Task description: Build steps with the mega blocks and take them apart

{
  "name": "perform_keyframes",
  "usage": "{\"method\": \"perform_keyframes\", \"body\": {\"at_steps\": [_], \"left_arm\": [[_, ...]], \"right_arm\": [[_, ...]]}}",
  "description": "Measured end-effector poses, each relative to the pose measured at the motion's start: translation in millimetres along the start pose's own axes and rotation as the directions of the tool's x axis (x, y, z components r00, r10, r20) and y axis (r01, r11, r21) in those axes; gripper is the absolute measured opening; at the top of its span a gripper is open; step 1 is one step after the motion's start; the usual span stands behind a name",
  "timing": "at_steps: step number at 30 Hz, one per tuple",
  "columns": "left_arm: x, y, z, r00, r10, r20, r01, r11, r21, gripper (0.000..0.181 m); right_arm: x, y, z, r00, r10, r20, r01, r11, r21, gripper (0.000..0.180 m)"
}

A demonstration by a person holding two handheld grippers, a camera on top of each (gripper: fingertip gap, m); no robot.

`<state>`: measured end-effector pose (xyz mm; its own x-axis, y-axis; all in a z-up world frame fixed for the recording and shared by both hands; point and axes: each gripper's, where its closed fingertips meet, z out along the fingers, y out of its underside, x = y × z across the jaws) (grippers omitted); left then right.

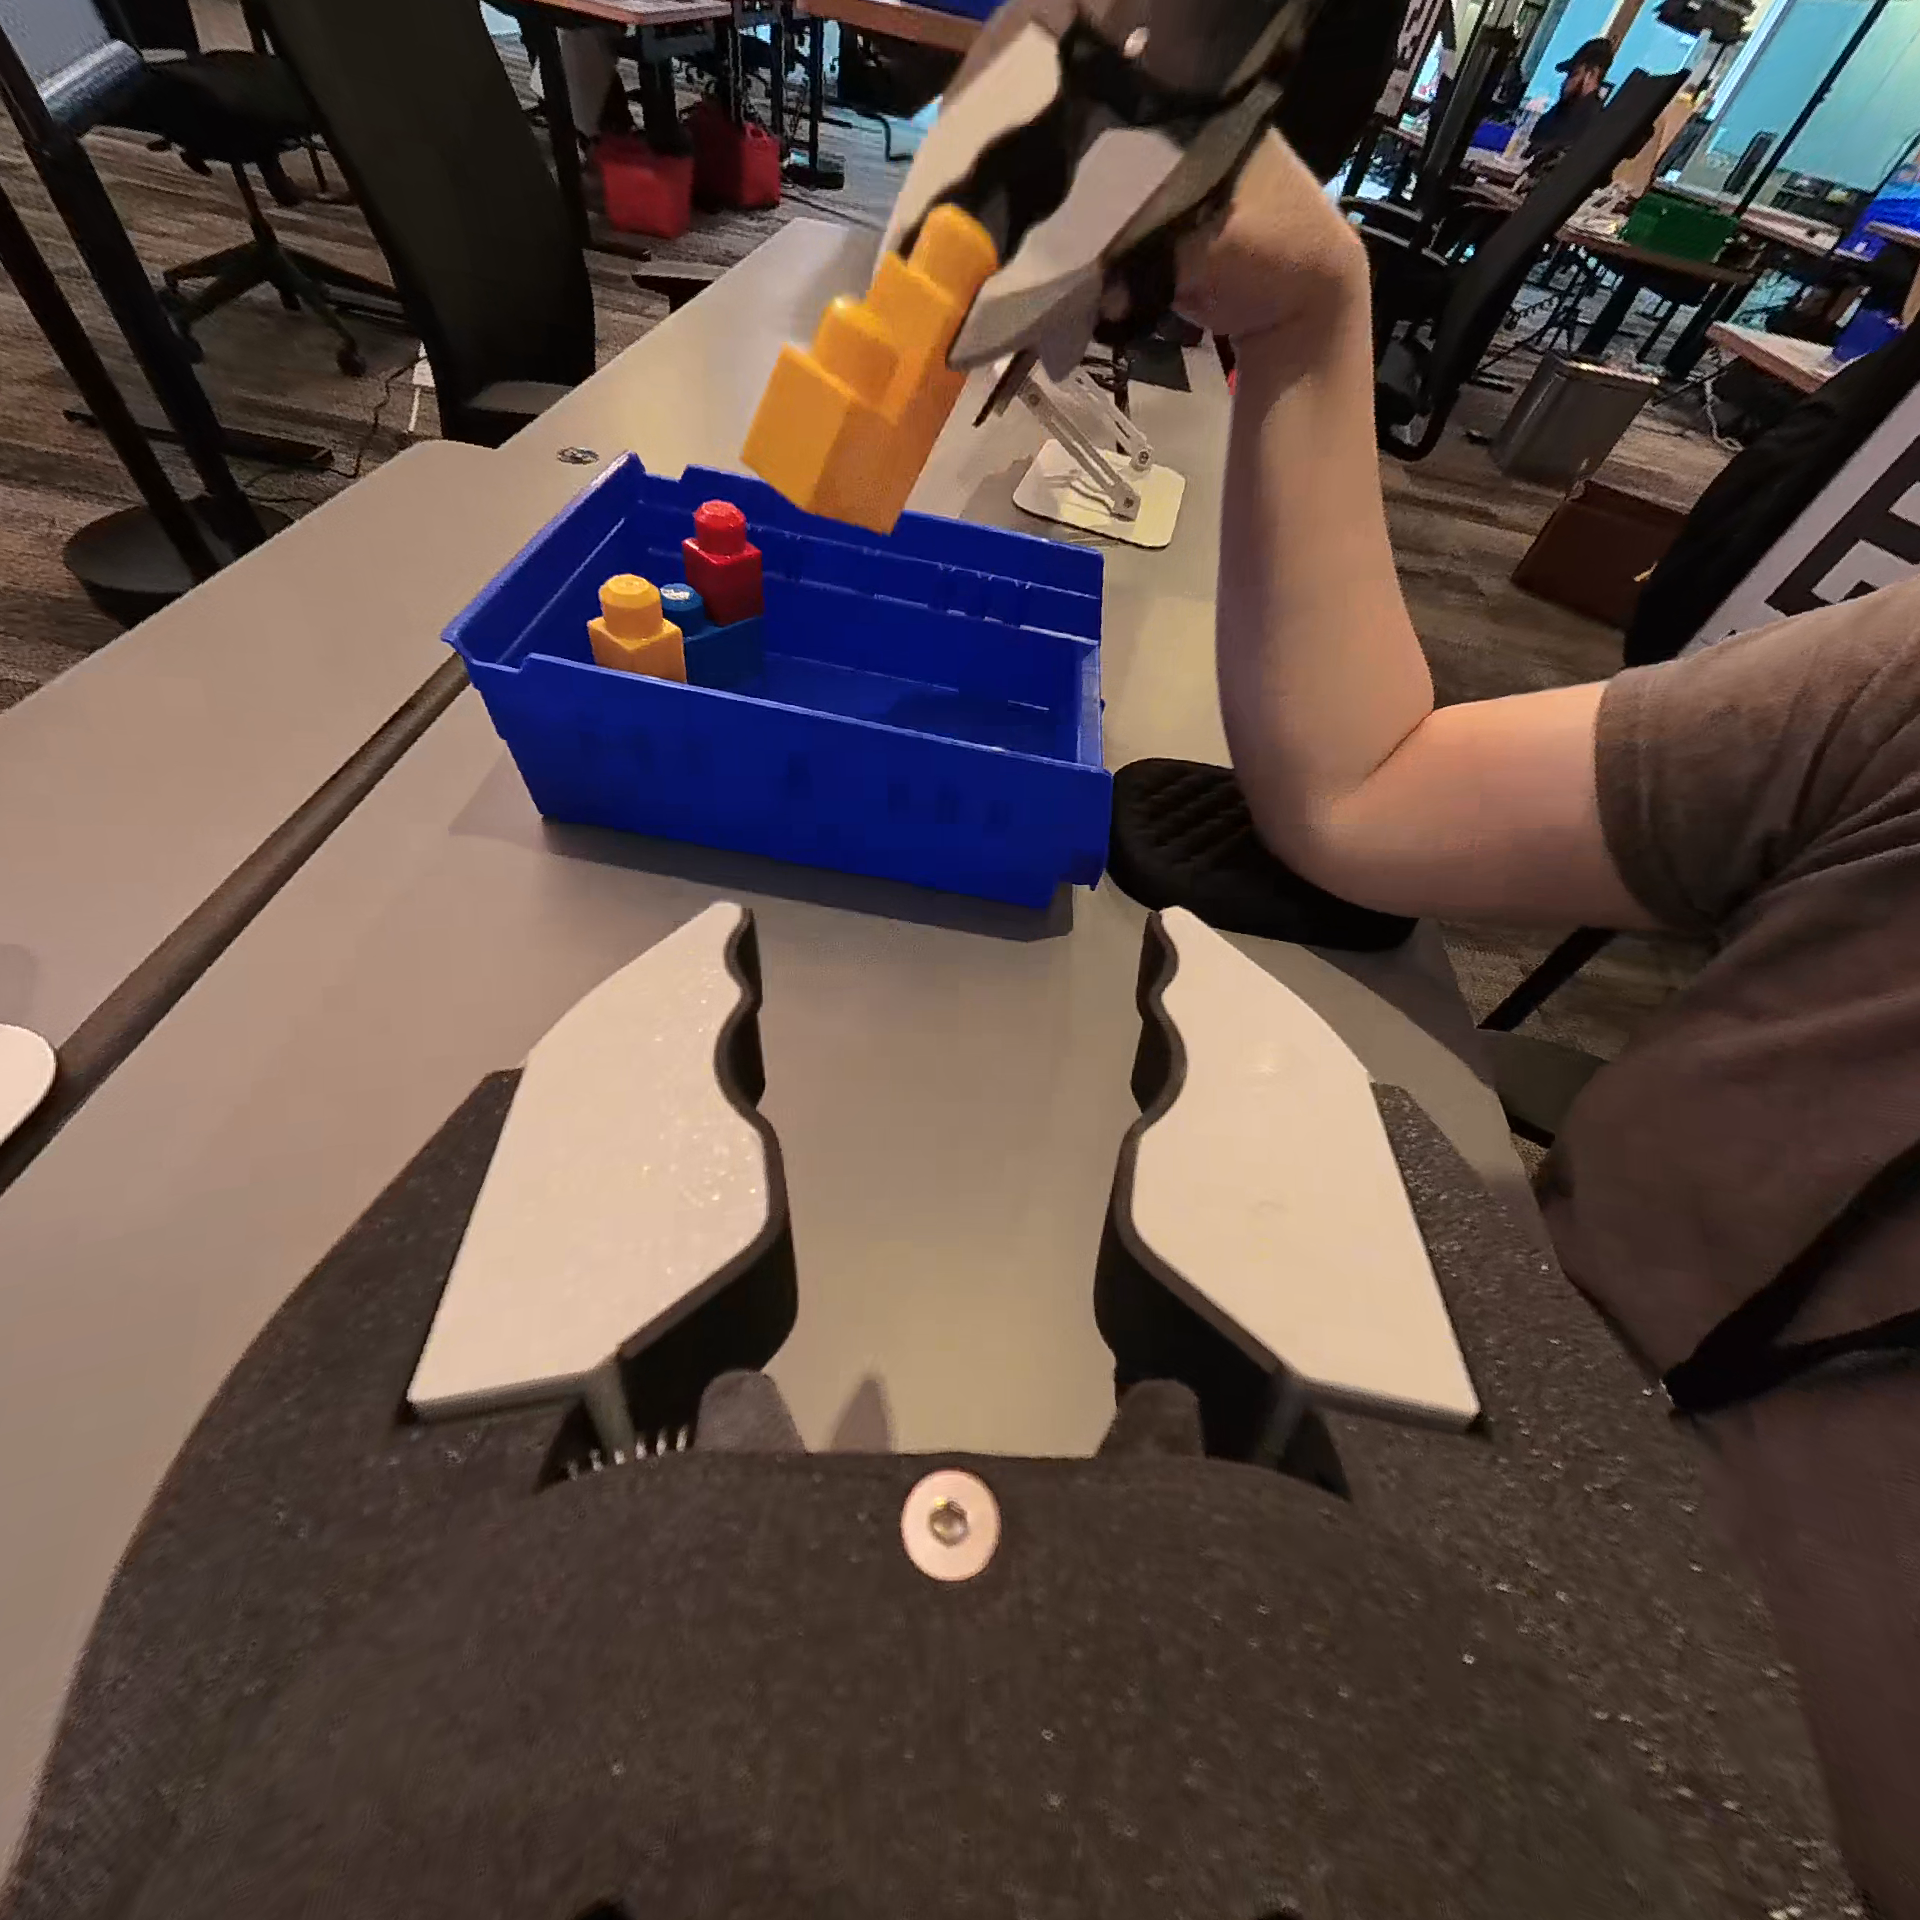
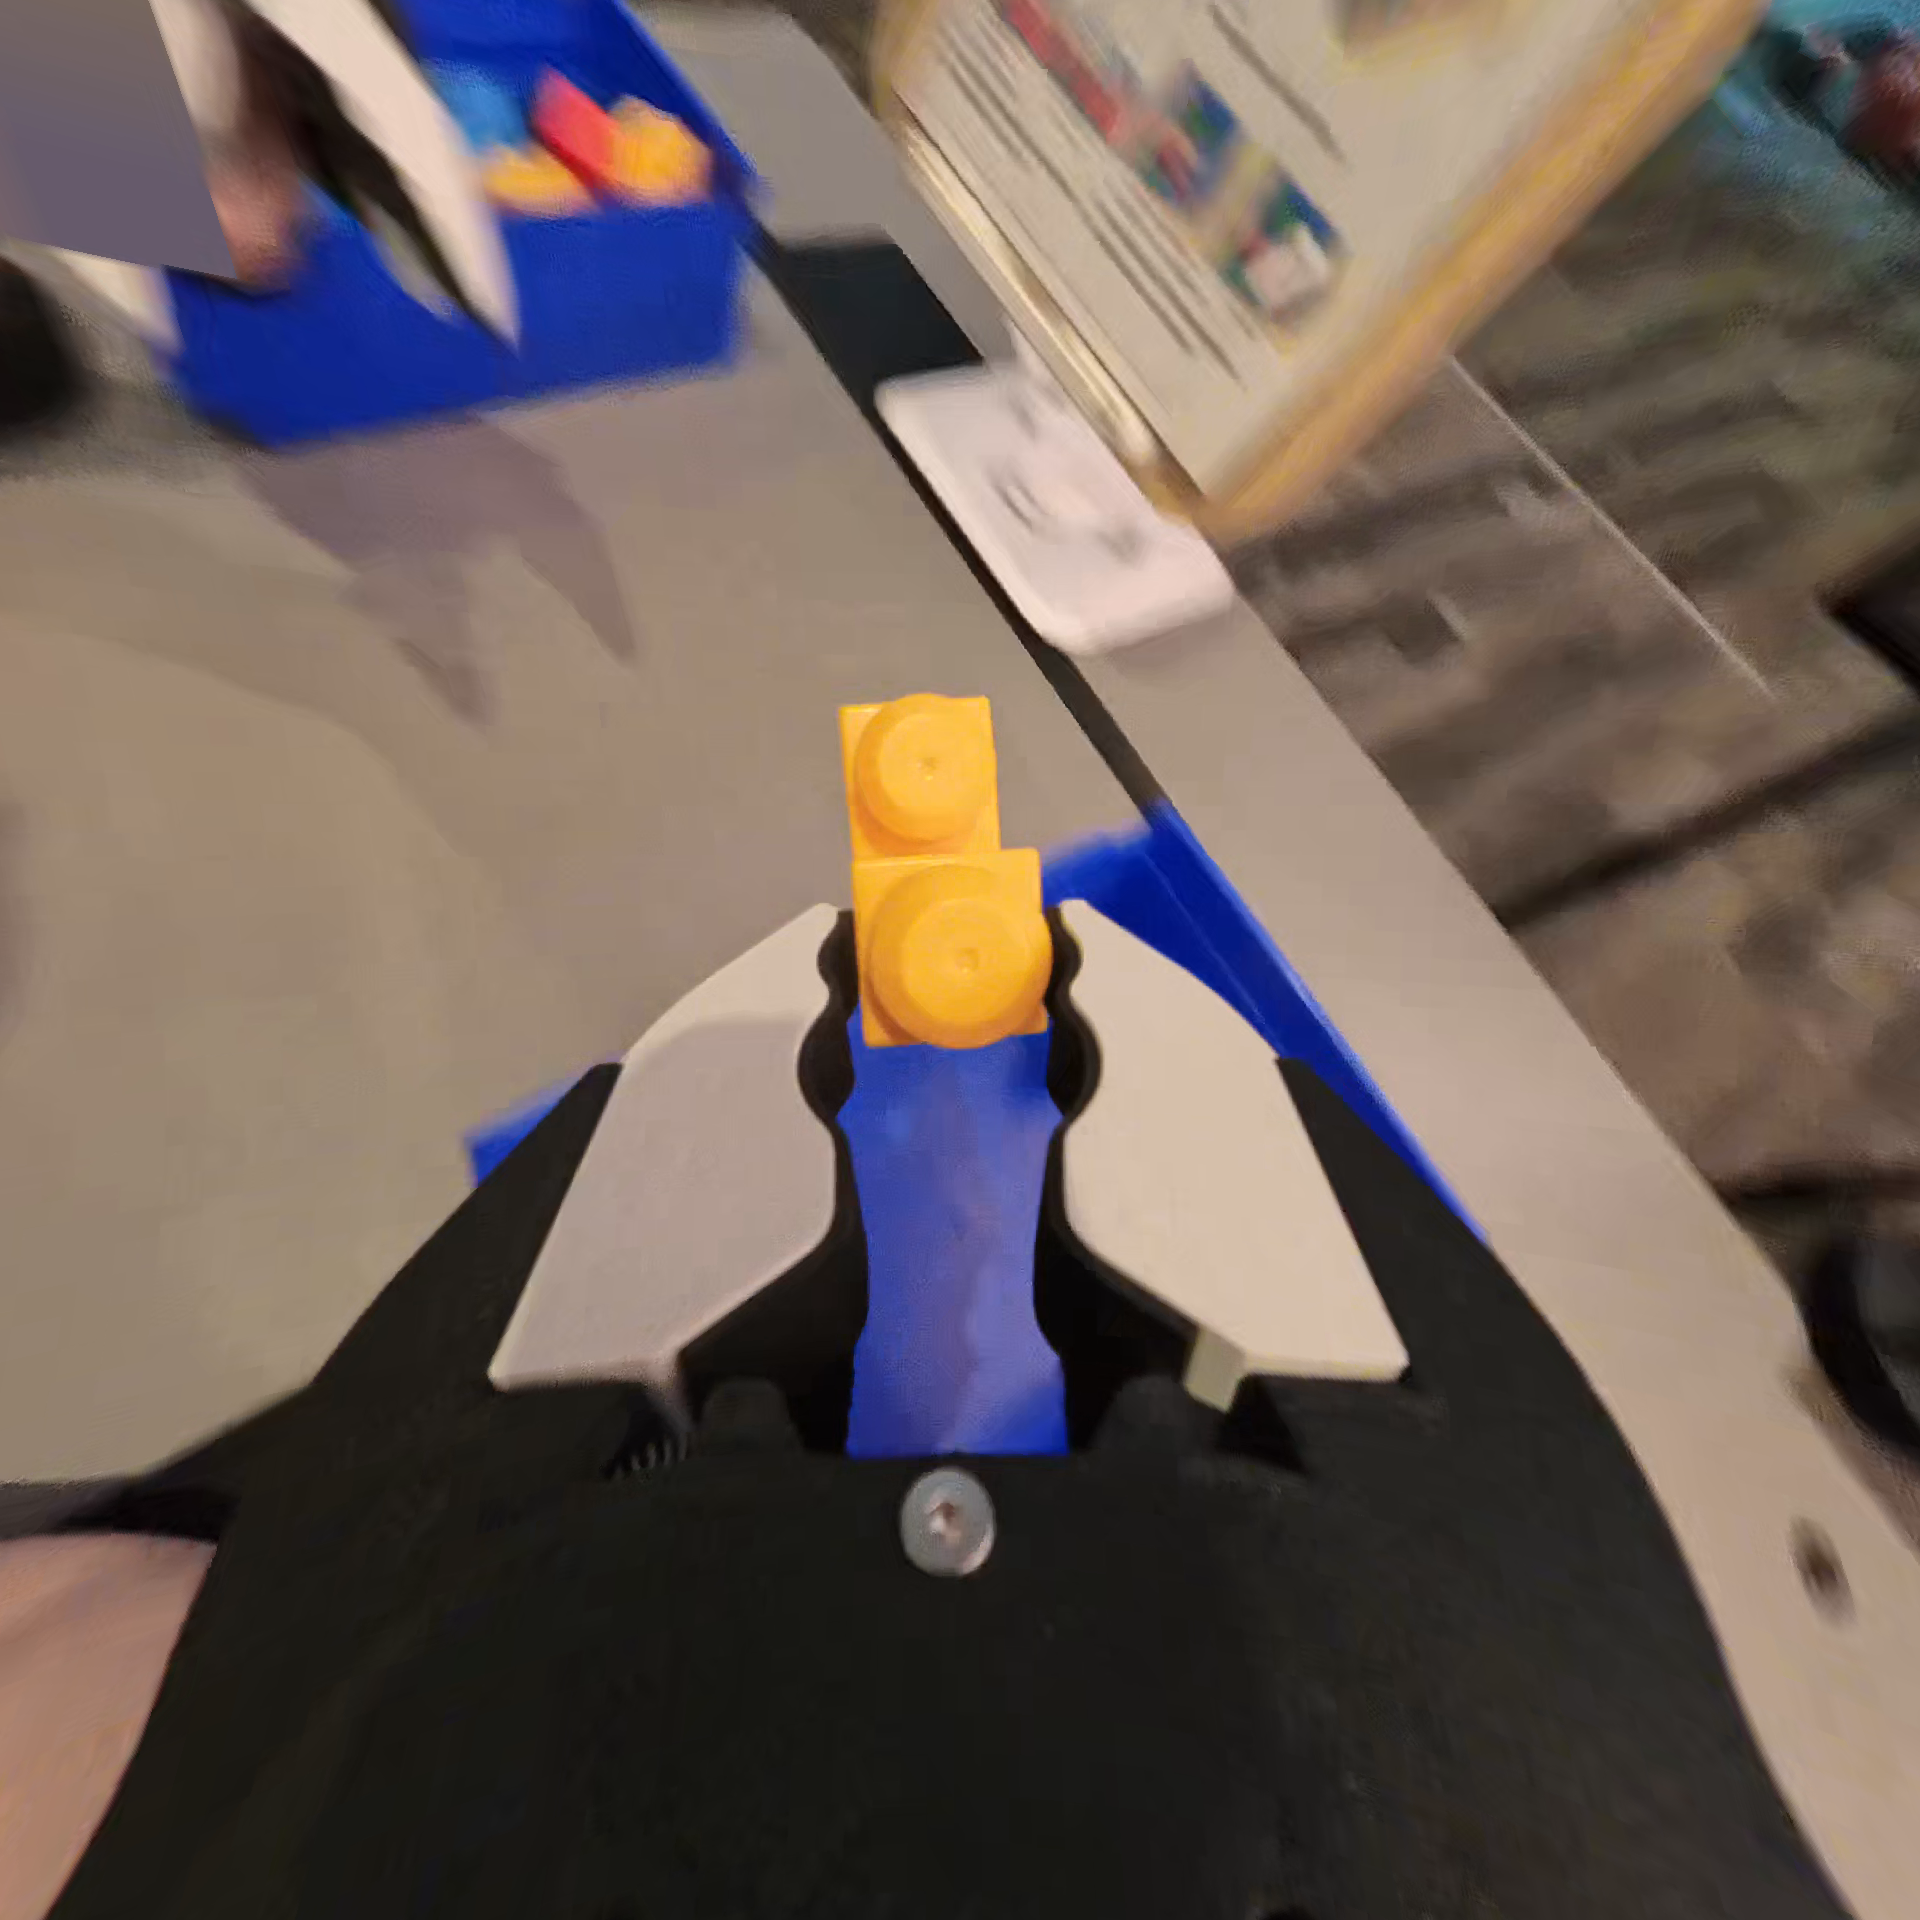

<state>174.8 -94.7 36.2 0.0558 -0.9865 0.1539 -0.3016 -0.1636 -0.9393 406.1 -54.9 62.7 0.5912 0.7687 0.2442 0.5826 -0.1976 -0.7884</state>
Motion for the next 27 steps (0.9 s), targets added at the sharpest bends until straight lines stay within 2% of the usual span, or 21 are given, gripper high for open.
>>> {"method": "perform_keyframes", "body": {"at_steps": [2,5,9,17,22,25,27], "left_arm": [[2,2,0,1.000,0.006,-0.010,-0.006,1.000,-0.018,0.069],[4,6,2,1.000,0.029,-0.002,-0.029,0.999,-0.046,0.069],[6,6,2,0.999,0.039,-0.009,-0.039,0.998,-0.056,0.069],[4,1,-9,1.000,0.016,-0.022,-0.017,0.999,-0.030,0.063],[1,-4,-20,1.000,0.029,0.006,-0.029,0.999,-0.028,0.064],[-4,-15,-42,0.995,0.065,0.074,-0.064,0.998,-0.008,0.066],[-14,-26,-72,0.979,0.099,0.179,-0.101,0.995,0.001,0.067]], "right_arm": [[26,52,-7,0.995,0.055,-0.087,-0.067,0.987,-0.145,0.035],[50,111,4,0.985,0.119,-0.128,-0.155,0.936,-0.316,0.036],[62,147,34,0.989,0.115,-0.098,-0.146,0.890,-0.432,0.036],[75,170,65,0.996,-0.007,-0.085,-0.037,0.865,-0.500,0.036],[83,169,64,0.990,-0.048,-0.133,-0.023,0.873,-0.487,0.038],[84,150,58,0.986,-0.049,-0.160,-0.024,0.906,-0.423,0.041],[85,128,51,0.980,-0.067,-0.188,-0.003,0.938,-0.346,0.040]]}}
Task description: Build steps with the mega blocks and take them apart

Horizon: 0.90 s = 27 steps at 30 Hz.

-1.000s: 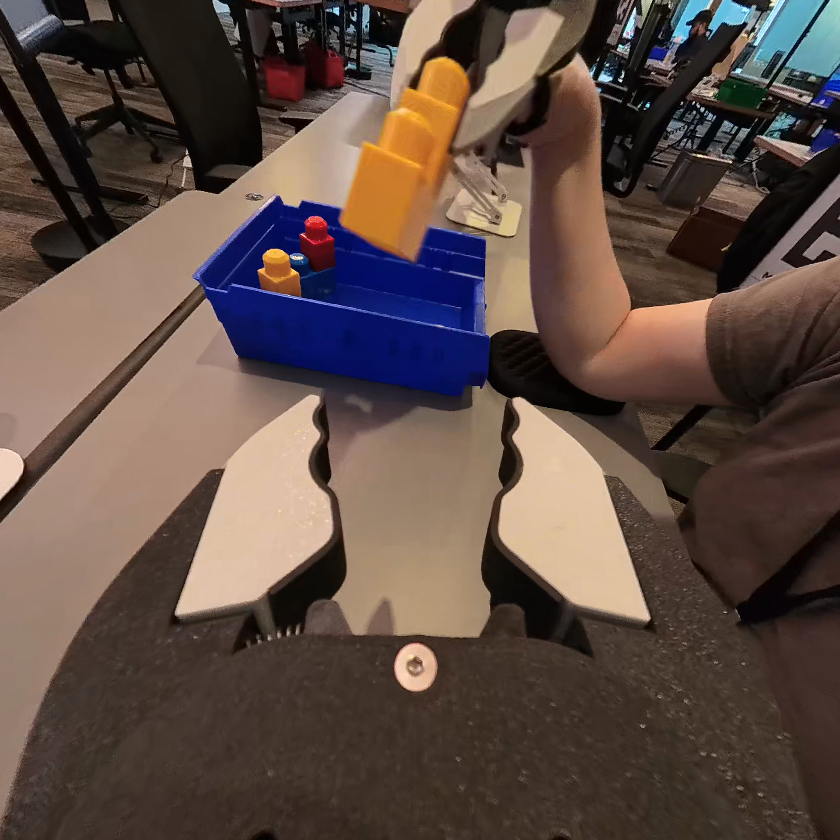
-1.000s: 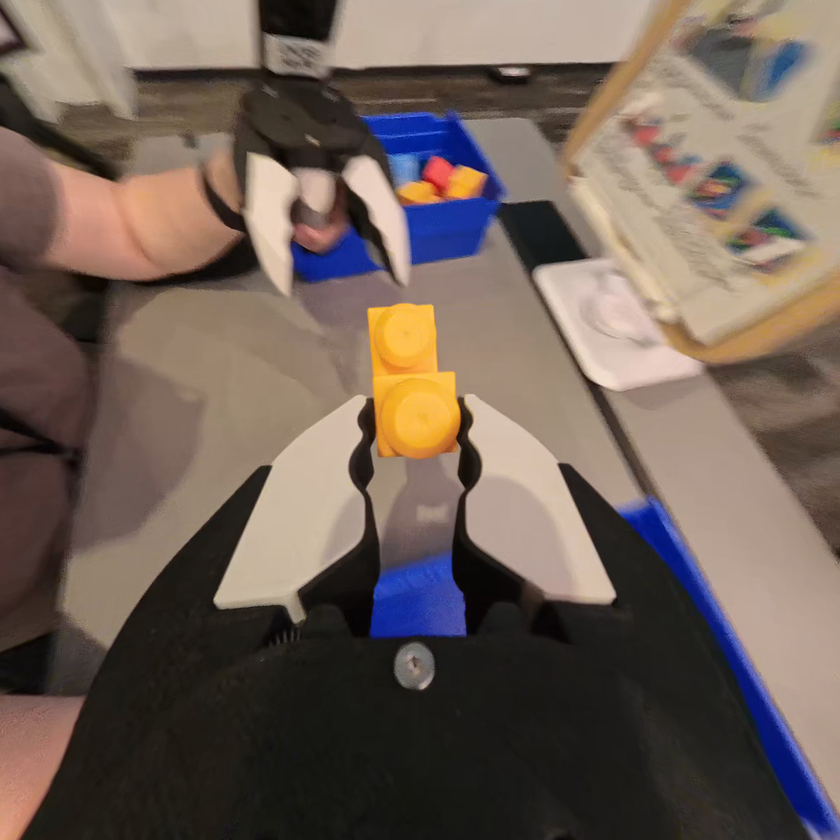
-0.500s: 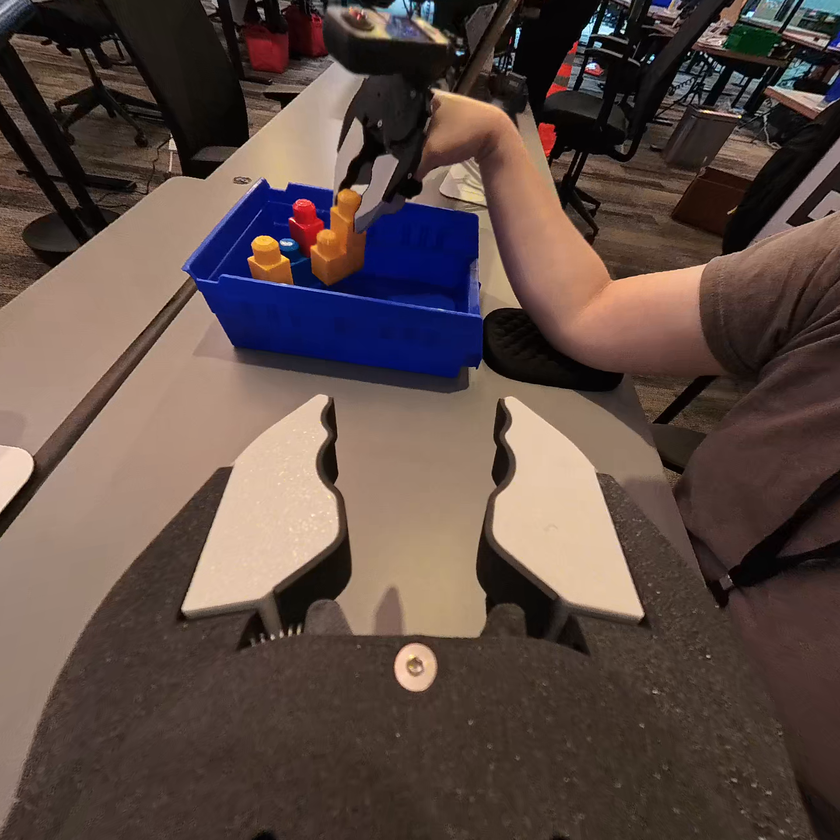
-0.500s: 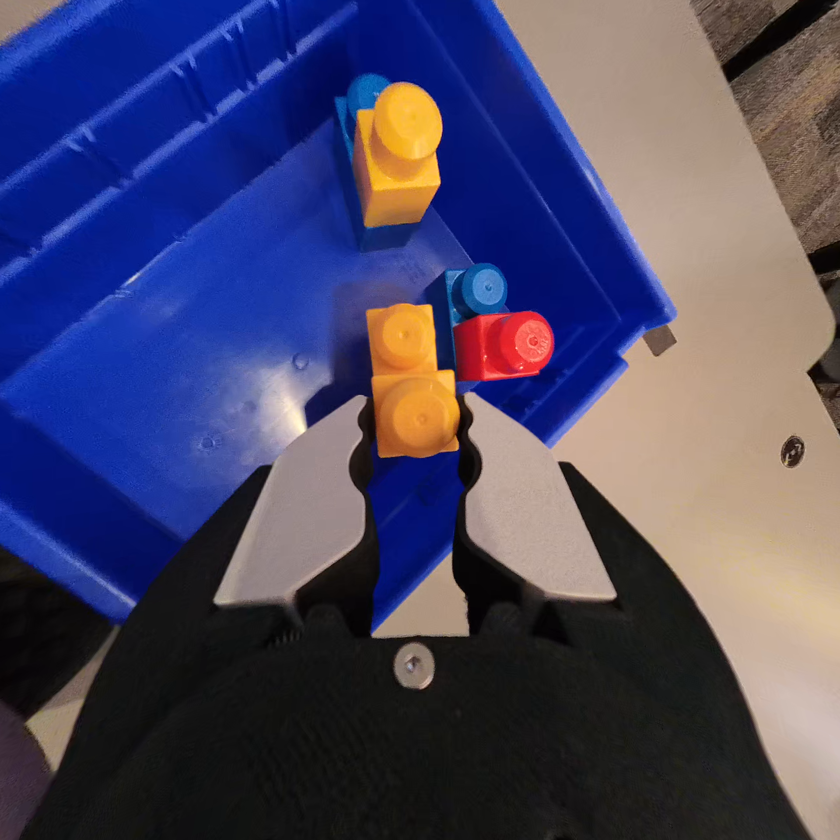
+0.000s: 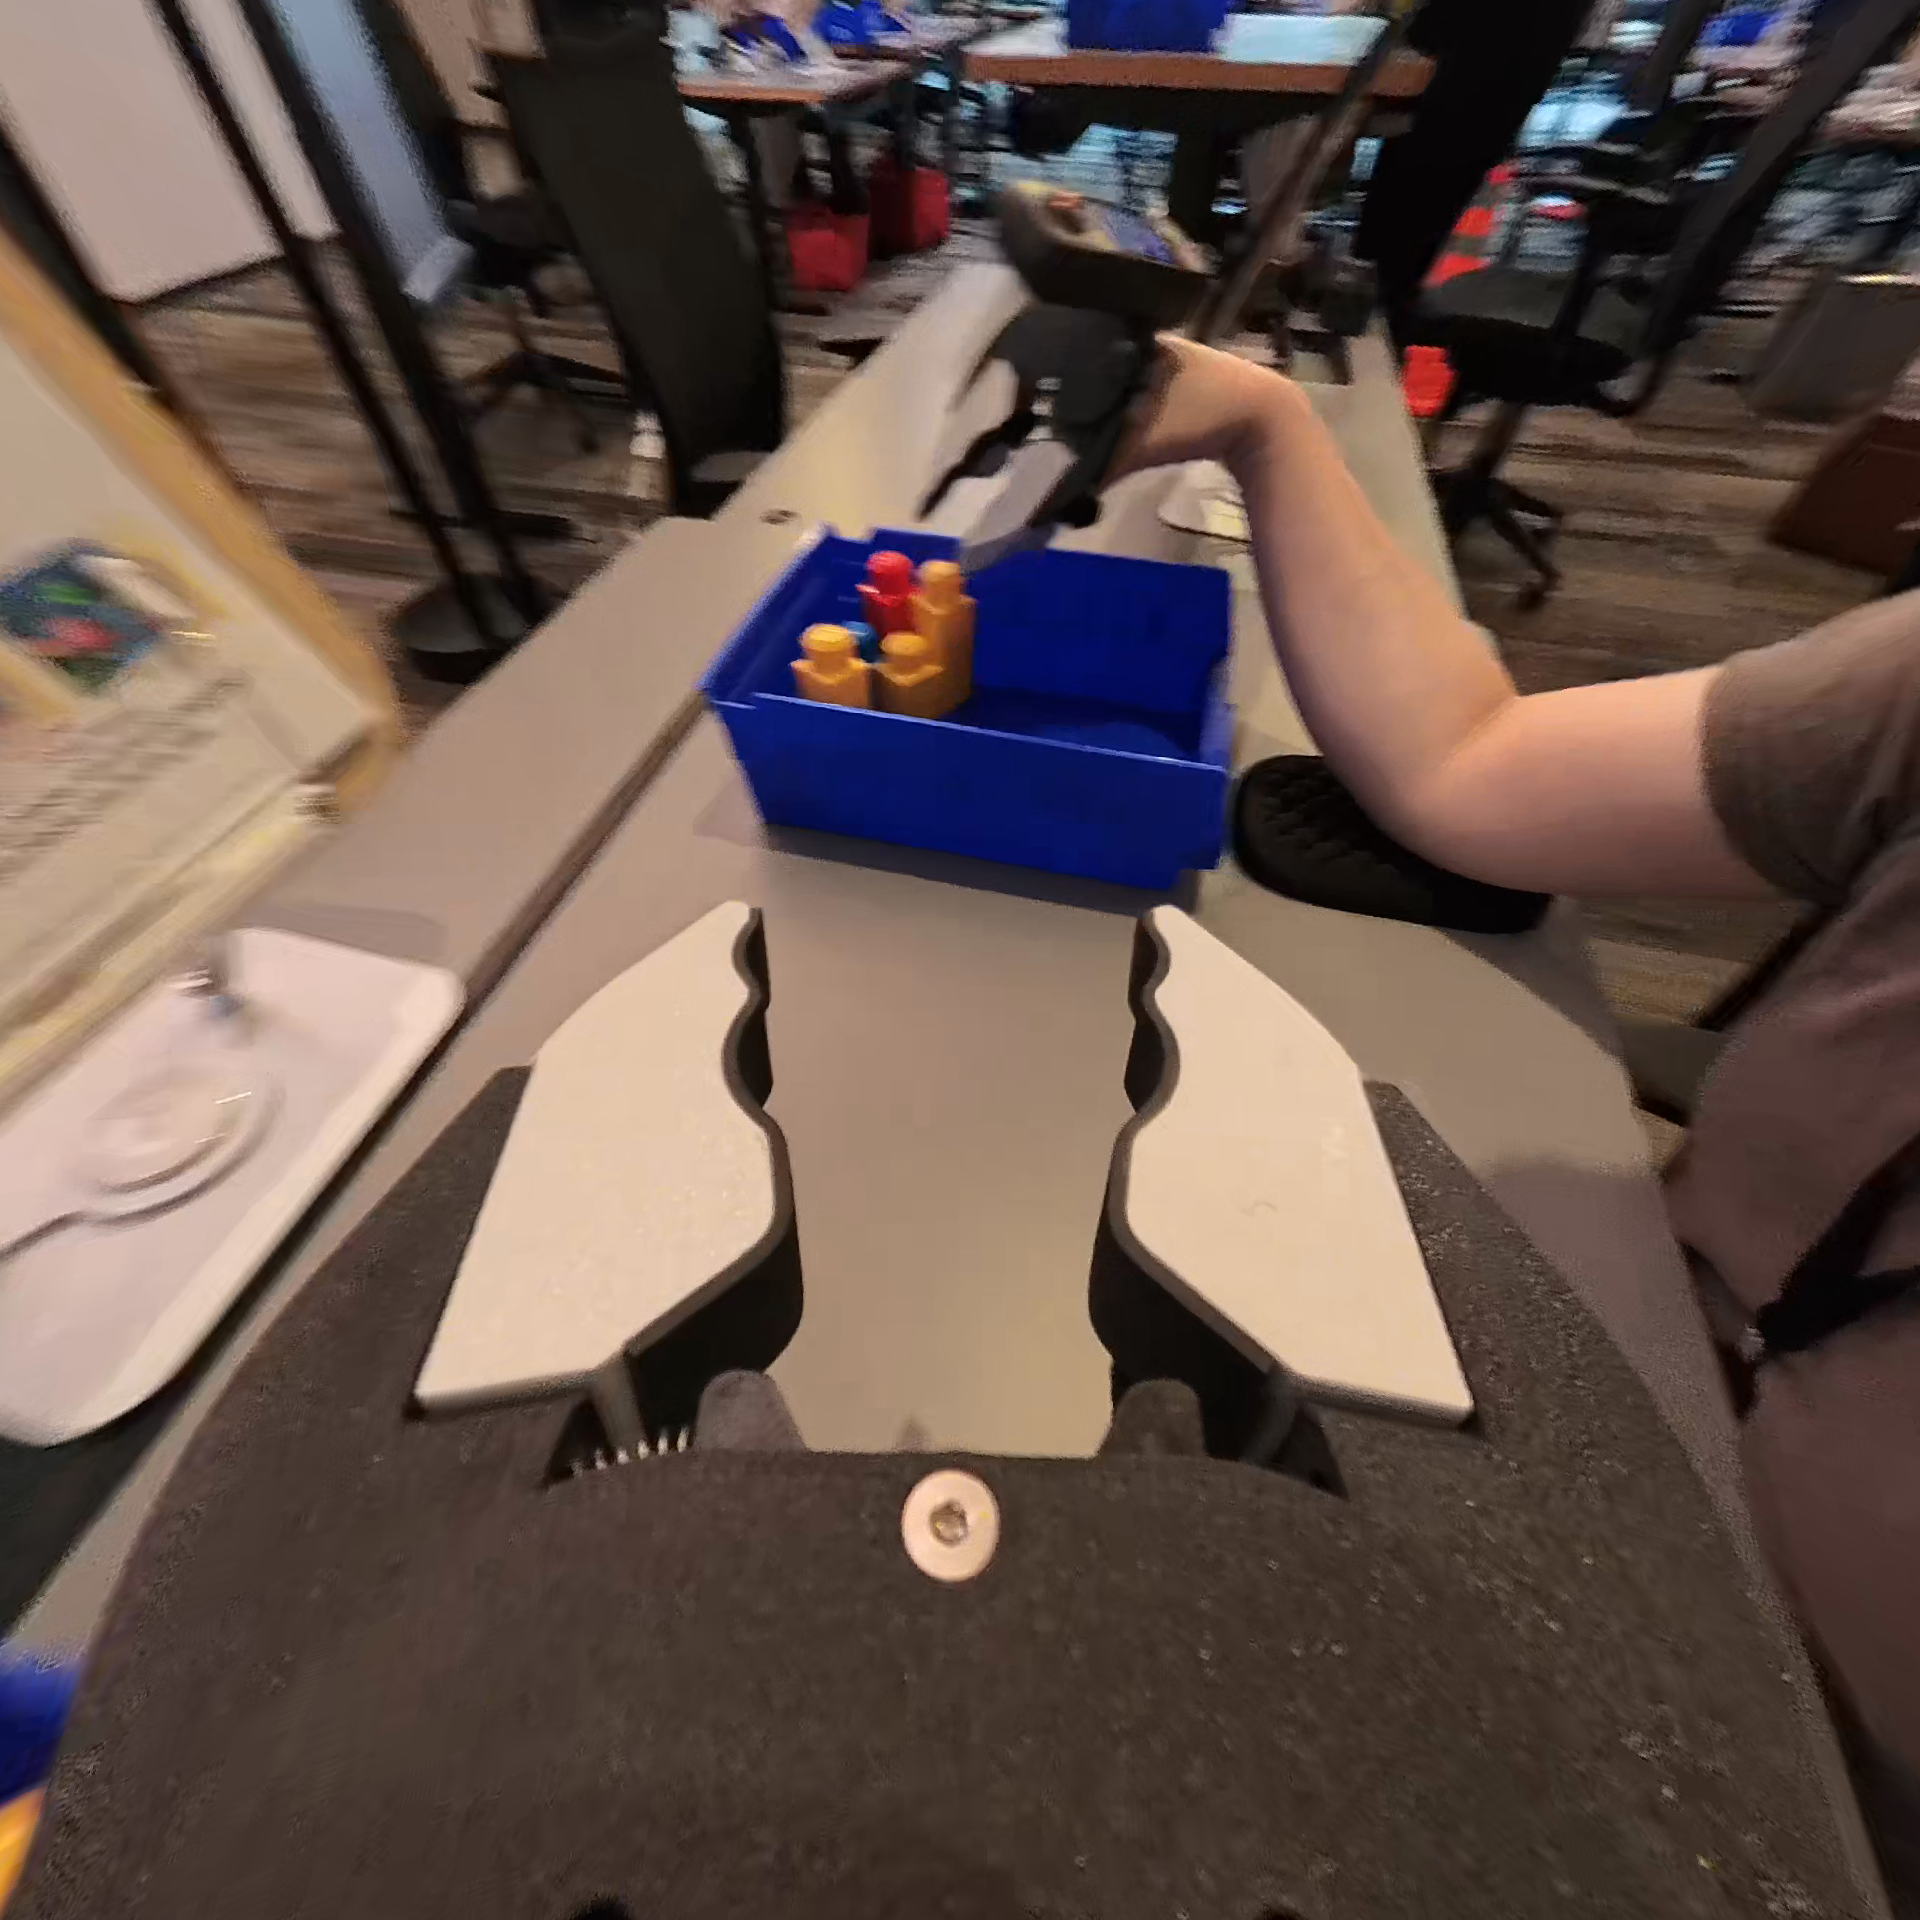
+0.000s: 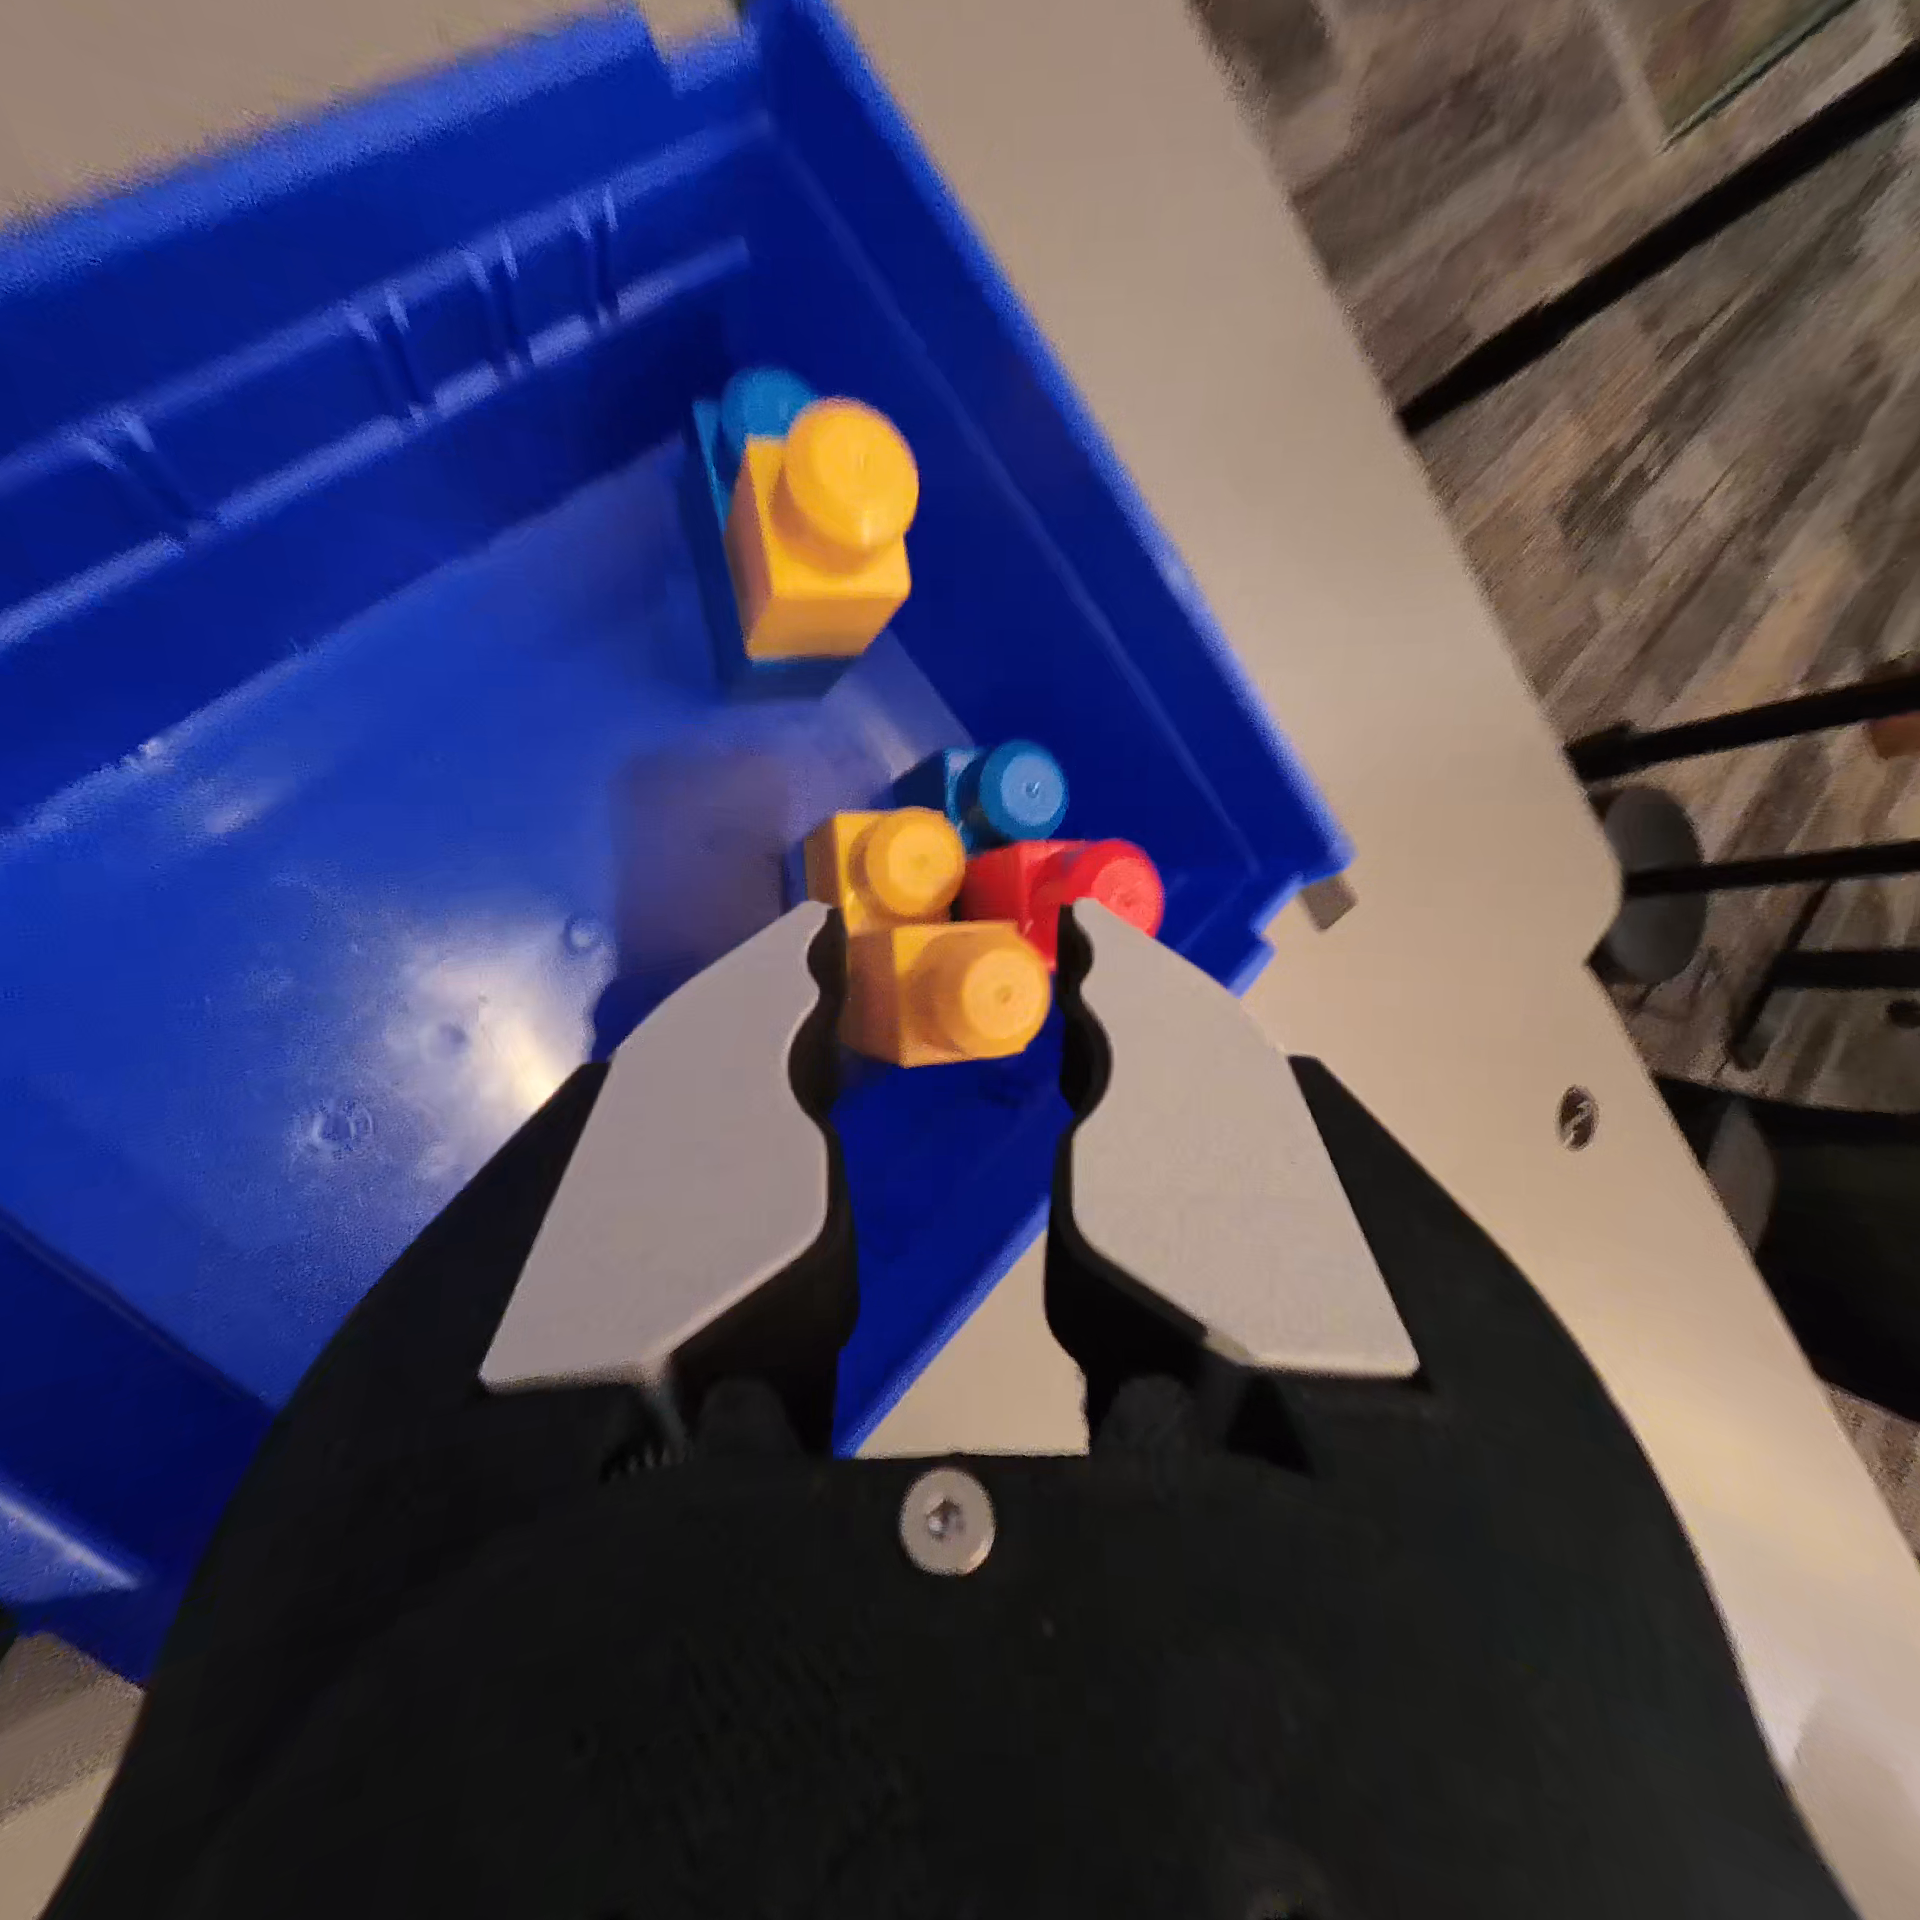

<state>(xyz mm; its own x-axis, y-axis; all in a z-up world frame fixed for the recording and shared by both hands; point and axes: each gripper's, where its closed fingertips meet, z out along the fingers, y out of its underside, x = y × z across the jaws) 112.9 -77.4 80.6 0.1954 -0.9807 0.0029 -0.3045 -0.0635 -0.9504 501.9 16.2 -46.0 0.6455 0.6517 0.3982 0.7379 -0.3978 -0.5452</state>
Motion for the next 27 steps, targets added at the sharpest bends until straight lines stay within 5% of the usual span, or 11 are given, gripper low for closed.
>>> {"method": "perform_keyframes", "body": {"at_steps": [3,6,10,16,20,27], "left_arm": [[-38,3,-58,0.968,0.006,0.250,0.006,0.999,-0.046,0.064],[-78,50,-118,0.859,0.057,0.508,0.095,0.959,-0.269,0.060],[-118,106,-169,0.742,0.158,0.651,0.192,0.881,-0.433,0.057],[-148,199,-162,0.815,0.107,0.569,0.319,0.738,-0.595,0.070],[-167,239,-161,0.791,0.091,0.605,0.417,0.643,-0.642,0.072],[-185,254,-140,0.792,0.037,0.610,0.429,0.677,-0.598,0.069]], "right_arm": [[5,-28,-24,0.999,0.014,-0.052,-0.008,0.994,0.112,0.040],[8,-58,-47,0.995,0.052,-0.090,-0.030,0.972,0.235,0.040],[-2,-93,-66,0.996,0.074,-0.054,-0.049,0.928,0.368,0.039],[-20,-107,-59,0.999,-0.005,-0.045,0.020,0.939,0.344,0.039],[-27,-109,-46,0.999,-0.039,-0.028,0.046,0.951,0.304,0.040],[-35,-105,-33,0.997,-0.077,-0.007,0.077,0.967,0.245,0.040]]}}
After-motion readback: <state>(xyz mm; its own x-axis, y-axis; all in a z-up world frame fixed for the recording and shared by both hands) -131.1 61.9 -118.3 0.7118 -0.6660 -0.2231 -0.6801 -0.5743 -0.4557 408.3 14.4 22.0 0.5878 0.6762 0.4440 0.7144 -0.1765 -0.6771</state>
